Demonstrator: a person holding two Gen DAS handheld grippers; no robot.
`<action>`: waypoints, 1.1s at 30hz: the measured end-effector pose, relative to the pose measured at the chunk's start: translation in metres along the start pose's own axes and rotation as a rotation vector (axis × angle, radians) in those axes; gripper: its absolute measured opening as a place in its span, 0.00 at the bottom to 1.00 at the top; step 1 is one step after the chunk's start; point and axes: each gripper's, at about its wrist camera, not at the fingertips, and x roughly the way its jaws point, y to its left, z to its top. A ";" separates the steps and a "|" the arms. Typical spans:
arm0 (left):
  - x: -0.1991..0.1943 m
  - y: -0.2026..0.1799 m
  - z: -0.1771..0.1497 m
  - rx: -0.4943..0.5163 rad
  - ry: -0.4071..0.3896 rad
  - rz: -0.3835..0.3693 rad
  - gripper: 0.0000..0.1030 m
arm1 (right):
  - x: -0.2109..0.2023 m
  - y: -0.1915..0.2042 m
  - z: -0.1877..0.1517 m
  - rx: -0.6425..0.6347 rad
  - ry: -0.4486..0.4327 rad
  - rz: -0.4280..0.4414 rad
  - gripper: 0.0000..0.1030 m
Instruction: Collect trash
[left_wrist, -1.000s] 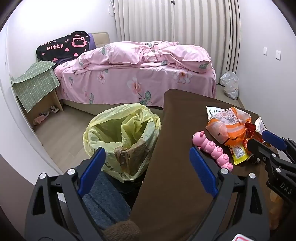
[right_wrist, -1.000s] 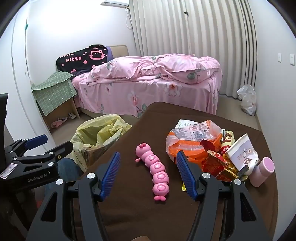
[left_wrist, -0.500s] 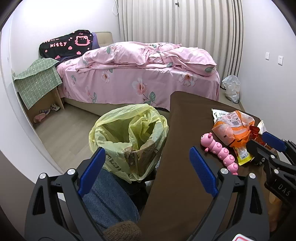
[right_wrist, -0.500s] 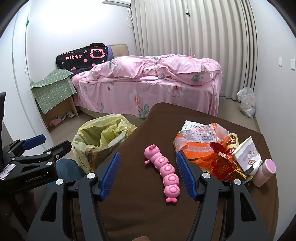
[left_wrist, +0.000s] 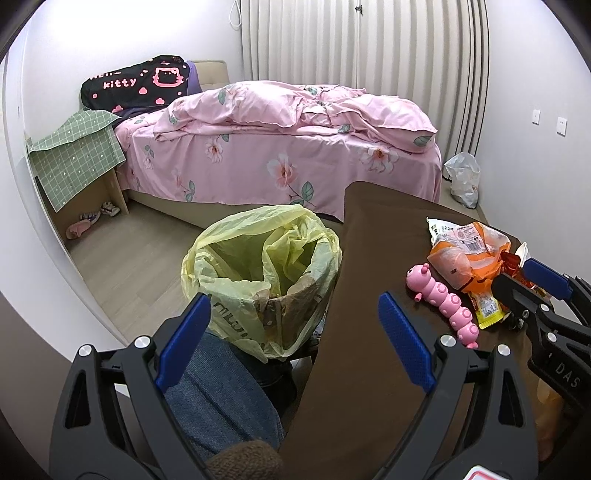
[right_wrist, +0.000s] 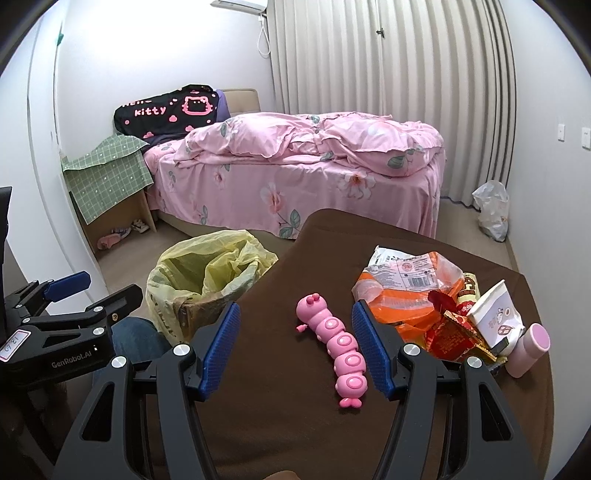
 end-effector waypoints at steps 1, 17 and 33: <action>0.000 0.000 0.000 -0.001 0.001 -0.001 0.85 | 0.000 0.000 0.000 -0.001 0.001 -0.001 0.58; 0.002 0.008 -0.003 -0.012 0.005 -0.012 0.85 | 0.001 0.000 -0.001 -0.002 0.006 -0.004 0.58; 0.002 0.009 -0.003 -0.011 0.006 -0.010 0.85 | 0.003 0.001 -0.002 0.001 0.005 0.003 0.58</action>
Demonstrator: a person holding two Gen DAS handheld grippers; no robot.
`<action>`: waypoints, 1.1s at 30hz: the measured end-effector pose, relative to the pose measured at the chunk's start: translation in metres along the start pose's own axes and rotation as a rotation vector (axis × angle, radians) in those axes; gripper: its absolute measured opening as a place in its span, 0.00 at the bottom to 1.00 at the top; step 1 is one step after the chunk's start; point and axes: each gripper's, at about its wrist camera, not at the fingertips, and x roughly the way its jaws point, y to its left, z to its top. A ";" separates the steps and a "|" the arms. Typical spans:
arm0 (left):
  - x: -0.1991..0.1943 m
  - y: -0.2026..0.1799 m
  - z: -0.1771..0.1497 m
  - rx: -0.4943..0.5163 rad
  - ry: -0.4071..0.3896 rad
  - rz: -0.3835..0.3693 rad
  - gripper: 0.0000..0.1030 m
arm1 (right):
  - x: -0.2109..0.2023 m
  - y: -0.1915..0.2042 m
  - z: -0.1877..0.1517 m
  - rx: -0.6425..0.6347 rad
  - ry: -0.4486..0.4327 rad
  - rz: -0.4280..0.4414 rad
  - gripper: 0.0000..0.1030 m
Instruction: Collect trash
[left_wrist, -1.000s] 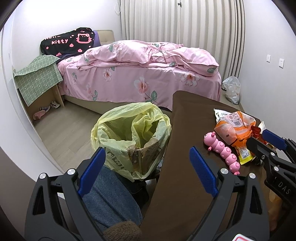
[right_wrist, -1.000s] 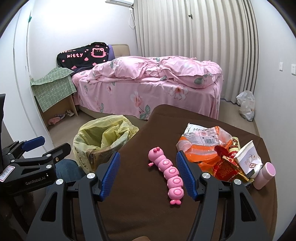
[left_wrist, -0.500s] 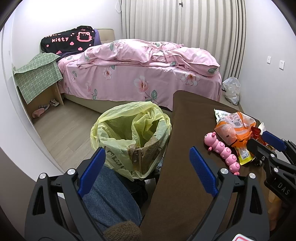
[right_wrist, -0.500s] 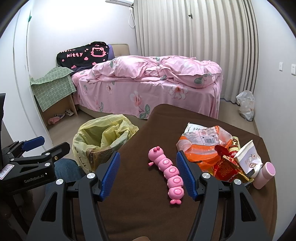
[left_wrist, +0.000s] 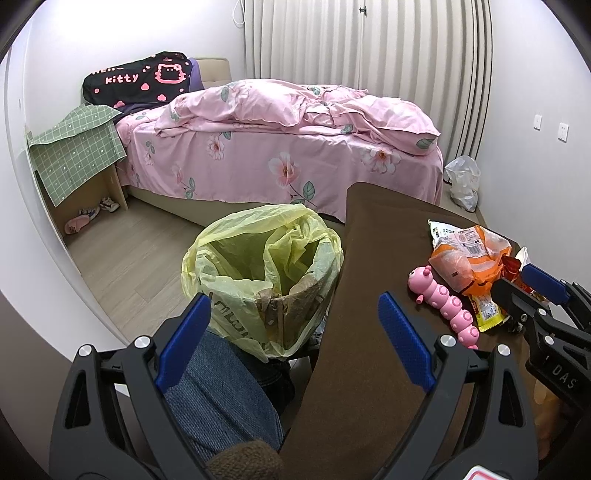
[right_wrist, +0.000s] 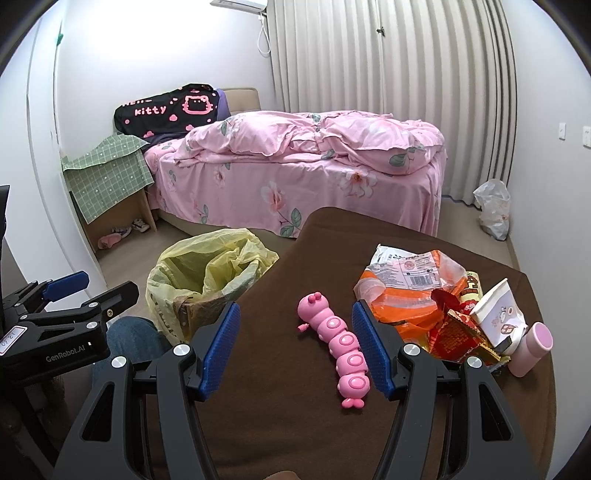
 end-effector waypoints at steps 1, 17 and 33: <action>0.000 0.000 0.000 0.000 0.000 -0.001 0.85 | 0.000 0.000 0.000 0.000 0.000 0.001 0.58; -0.001 0.002 0.001 -0.003 -0.003 -0.001 0.85 | 0.000 -0.001 0.000 0.003 -0.001 0.002 0.58; 0.019 -0.021 0.012 0.037 0.000 -0.037 0.85 | -0.006 -0.040 -0.002 0.029 -0.024 -0.091 0.58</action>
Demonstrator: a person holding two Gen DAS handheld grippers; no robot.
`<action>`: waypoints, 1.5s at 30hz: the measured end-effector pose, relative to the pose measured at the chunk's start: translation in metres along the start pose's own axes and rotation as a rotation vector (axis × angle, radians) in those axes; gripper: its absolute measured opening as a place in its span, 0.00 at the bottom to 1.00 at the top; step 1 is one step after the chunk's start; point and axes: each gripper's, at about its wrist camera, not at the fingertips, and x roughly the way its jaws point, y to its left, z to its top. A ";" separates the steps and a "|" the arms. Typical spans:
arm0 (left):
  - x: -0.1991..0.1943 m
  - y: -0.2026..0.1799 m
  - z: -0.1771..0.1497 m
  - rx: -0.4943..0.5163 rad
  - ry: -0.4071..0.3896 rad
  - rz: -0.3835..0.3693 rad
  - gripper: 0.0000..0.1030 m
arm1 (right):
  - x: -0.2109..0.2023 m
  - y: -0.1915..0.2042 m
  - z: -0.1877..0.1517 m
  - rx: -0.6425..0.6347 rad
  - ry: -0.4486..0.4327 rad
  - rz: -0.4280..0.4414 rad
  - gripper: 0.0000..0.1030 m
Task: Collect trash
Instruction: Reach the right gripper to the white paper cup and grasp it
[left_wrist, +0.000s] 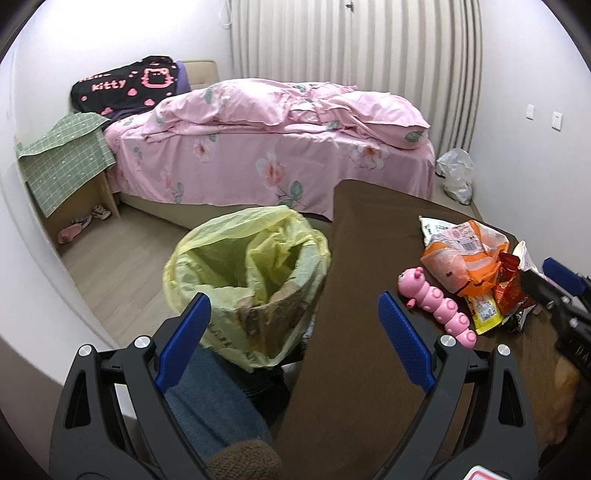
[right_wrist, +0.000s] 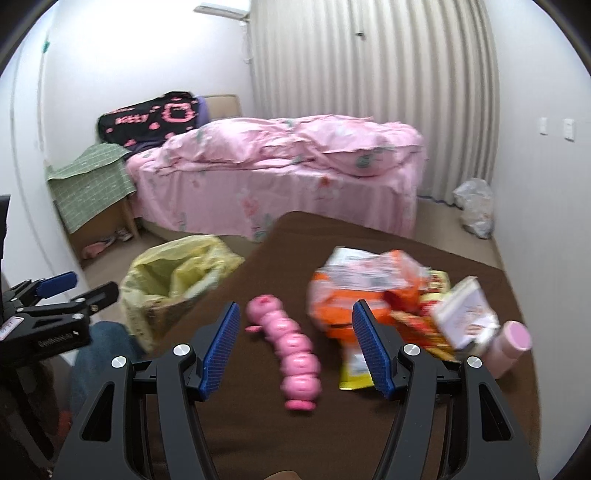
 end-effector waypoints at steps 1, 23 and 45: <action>0.003 -0.004 0.000 0.009 -0.002 -0.012 0.85 | -0.001 -0.011 -0.001 0.011 -0.002 -0.017 0.58; 0.158 -0.178 0.052 0.222 0.246 -0.410 0.82 | -0.002 -0.168 -0.044 0.079 0.006 -0.192 0.58; 0.167 -0.134 0.042 0.054 0.267 -0.409 0.64 | 0.131 -0.210 0.014 -0.041 0.286 0.147 0.58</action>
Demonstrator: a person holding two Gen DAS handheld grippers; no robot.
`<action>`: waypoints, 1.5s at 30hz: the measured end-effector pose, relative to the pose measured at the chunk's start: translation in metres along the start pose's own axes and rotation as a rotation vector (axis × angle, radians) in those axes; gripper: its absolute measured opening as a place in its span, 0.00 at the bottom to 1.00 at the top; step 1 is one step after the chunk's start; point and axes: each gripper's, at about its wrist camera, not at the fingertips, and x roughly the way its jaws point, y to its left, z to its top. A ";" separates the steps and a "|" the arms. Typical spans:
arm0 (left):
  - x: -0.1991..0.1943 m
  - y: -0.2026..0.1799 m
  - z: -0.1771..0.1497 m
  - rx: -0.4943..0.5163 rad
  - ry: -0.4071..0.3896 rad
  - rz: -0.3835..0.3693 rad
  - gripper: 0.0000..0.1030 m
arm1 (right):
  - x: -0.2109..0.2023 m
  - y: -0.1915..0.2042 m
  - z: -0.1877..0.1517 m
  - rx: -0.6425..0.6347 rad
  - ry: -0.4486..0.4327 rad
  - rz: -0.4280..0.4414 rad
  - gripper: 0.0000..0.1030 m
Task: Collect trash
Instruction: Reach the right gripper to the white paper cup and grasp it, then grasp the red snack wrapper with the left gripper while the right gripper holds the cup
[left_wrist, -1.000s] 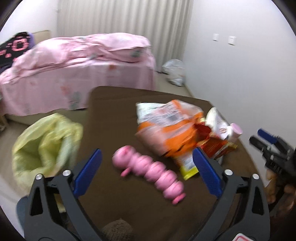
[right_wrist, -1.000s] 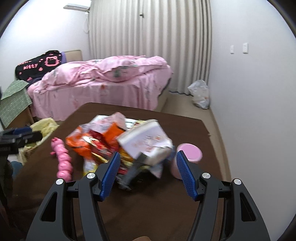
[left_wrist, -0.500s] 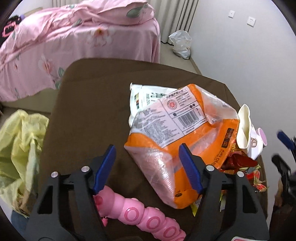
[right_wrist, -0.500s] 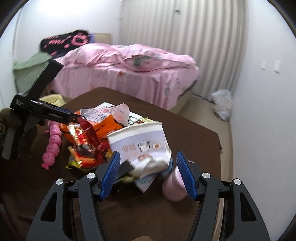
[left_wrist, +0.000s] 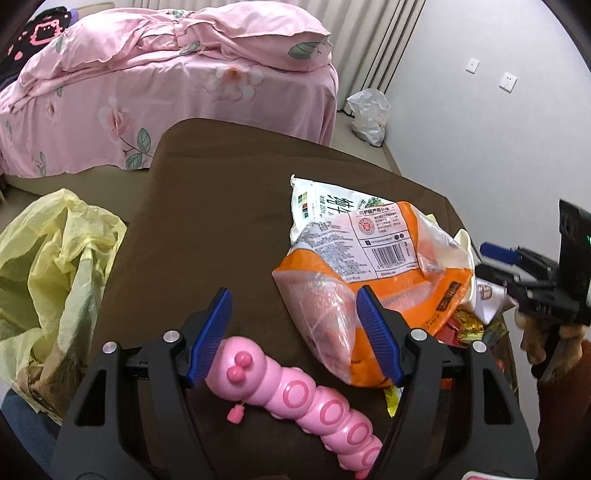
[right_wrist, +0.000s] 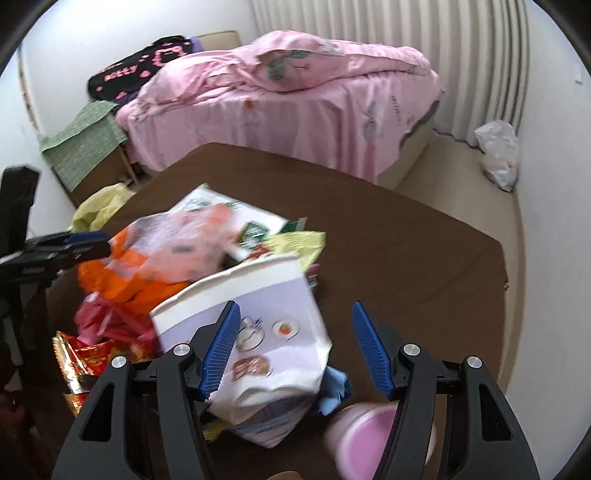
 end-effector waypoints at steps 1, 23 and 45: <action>-0.001 0.000 -0.002 -0.001 0.001 -0.008 0.64 | -0.003 0.007 -0.005 -0.009 0.004 0.004 0.58; -0.050 -0.051 -0.049 0.177 -0.012 -0.107 0.64 | -0.024 0.027 -0.080 0.262 -0.103 0.073 0.41; -0.031 -0.118 -0.113 0.330 0.159 -0.136 0.11 | -0.125 0.030 -0.166 0.289 -0.115 -0.168 0.27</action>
